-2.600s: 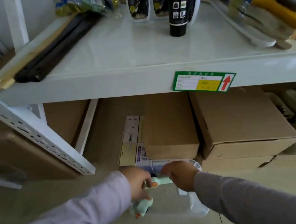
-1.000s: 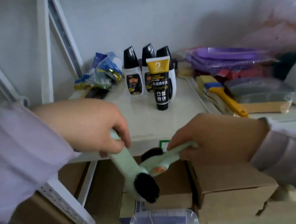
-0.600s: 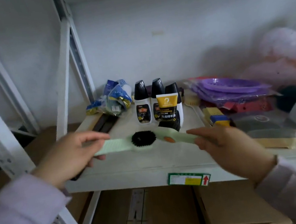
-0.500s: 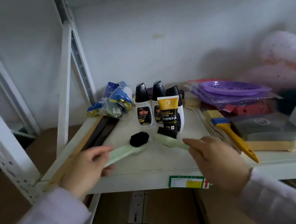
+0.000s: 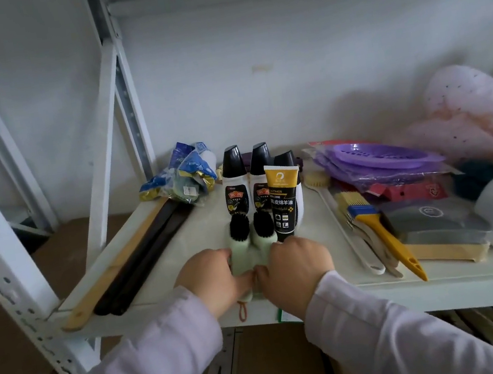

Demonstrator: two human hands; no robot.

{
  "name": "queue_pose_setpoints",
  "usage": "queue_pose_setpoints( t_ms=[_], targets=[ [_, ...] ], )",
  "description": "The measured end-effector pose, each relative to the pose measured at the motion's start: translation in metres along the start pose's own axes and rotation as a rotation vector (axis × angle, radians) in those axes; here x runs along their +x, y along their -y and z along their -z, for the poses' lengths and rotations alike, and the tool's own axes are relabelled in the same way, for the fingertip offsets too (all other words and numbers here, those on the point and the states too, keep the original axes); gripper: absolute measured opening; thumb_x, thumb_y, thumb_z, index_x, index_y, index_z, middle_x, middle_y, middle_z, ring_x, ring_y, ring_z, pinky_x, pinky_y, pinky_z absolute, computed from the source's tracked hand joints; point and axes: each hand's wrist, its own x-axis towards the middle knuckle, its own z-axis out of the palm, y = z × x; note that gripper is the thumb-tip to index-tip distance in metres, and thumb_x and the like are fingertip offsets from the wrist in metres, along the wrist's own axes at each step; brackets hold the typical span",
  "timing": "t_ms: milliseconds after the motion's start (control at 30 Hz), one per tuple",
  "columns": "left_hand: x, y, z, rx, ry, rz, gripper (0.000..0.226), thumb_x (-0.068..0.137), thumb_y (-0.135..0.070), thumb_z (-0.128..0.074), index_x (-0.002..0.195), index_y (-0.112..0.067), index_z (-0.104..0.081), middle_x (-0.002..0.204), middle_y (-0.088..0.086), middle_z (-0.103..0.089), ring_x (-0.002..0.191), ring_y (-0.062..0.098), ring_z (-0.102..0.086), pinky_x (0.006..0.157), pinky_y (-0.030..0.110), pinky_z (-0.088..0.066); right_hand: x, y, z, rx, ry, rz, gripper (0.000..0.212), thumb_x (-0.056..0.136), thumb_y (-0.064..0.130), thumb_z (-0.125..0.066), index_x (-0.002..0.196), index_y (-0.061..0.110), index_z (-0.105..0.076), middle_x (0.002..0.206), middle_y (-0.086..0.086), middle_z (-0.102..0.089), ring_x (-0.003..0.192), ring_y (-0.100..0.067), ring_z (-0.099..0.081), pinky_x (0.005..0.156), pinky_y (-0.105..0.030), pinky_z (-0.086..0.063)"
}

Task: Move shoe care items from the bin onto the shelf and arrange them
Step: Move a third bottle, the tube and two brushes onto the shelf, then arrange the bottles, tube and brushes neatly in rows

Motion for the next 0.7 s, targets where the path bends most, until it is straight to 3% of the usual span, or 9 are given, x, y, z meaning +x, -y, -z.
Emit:
queue_pose_setpoints(
  t_ms=[100,167,233,300,367,500,567,700],
  targets=[
    [0.008,-0.004,-0.004,0.040,0.029,0.020,0.039,0.080,-0.053,-0.056,0.082,-0.015,-0.068,0.075,0.001,-0.070,0.072,0.021,-0.064,0.051,0.023,-0.036,0.008,-0.005,-0.004,0.108,0.024,-0.038,0.043,0.092,0.042,-0.032,0.088,0.013,-0.063,0.094,-0.012,-0.062,0.085,-0.027,-0.058,0.067,-0.030,-0.041],
    [0.011,-0.005,-0.003,0.030,0.069,0.021,0.037,0.080,-0.053,-0.060,0.082,-0.016,-0.066,0.074,-0.001,-0.065,0.074,0.020,-0.062,0.053,0.021,-0.036,0.014,-0.016,-0.006,0.186,0.051,-0.086,0.039,0.091,0.038,-0.035,0.085,0.012,-0.063,0.091,-0.011,-0.062,0.079,-0.025,-0.054,0.067,-0.029,-0.043],
    [0.012,-0.005,0.001,0.025,0.121,0.020,0.044,0.081,-0.052,-0.061,0.105,-0.017,-0.067,0.084,-0.005,-0.063,0.080,0.014,-0.058,0.064,0.020,-0.040,0.019,-0.030,-0.004,0.280,0.068,-0.154,0.032,0.089,0.029,-0.039,0.090,0.013,-0.067,0.095,-0.009,-0.067,0.081,-0.024,-0.058,0.068,-0.027,-0.043],
    [0.017,0.000,0.010,0.040,0.152,0.031,0.055,0.083,-0.053,-0.059,0.126,-0.017,-0.057,0.107,-0.003,-0.067,0.092,0.013,-0.059,0.080,0.023,-0.044,0.024,-0.044,0.002,0.360,0.036,-0.238,0.027,0.088,0.019,-0.042,0.097,0.015,-0.067,0.101,-0.007,-0.069,0.086,-0.022,-0.060,0.072,-0.025,-0.045],
    [0.030,0.010,0.021,0.036,0.157,0.083,0.059,0.084,-0.054,-0.057,0.132,-0.020,-0.052,0.123,0.000,-0.064,0.106,0.017,-0.061,0.092,0.027,-0.047,0.031,-0.059,0.014,0.402,-0.021,-0.324,0.026,0.085,0.012,-0.045,0.104,0.014,-0.062,0.103,-0.007,-0.067,0.088,-0.023,-0.058,0.076,-0.026,-0.045],
    [0.074,0.025,0.041,-0.089,0.085,0.149,0.050,0.083,-0.044,-0.064,0.126,-0.019,-0.055,0.112,0.003,-0.069,0.090,0.020,-0.064,0.084,0.028,-0.051,0.062,-0.088,0.036,0.493,-0.145,-0.426,0.029,0.083,0.009,-0.051,0.110,0.012,-0.058,0.112,-0.011,-0.065,0.103,-0.029,-0.059,0.084,-0.027,-0.041],
    [0.094,0.024,0.048,-0.135,0.038,0.129,0.053,0.083,-0.039,-0.066,0.130,-0.018,-0.052,0.118,0.002,-0.067,0.100,0.022,-0.065,0.091,0.032,-0.051,0.083,-0.097,0.045,0.550,-0.218,-0.404,0.027,0.084,0.013,-0.053,0.111,0.012,-0.059,0.108,-0.011,-0.067,0.099,-0.028,-0.061,0.078,-0.025,-0.041],
    [0.126,0.014,0.051,-0.207,-0.019,0.096,0.063,0.083,-0.037,-0.068,0.138,-0.020,-0.042,0.132,0.004,-0.059,0.116,0.023,-0.058,0.098,0.033,-0.044,0.118,-0.104,0.062,0.817,-0.261,-0.295,0.031,0.083,0.018,-0.063,0.114,0.015,-0.060,0.092,-0.005,-0.066,0.061,-0.011,-0.056,0.050,-0.017,-0.045]
  ],
)
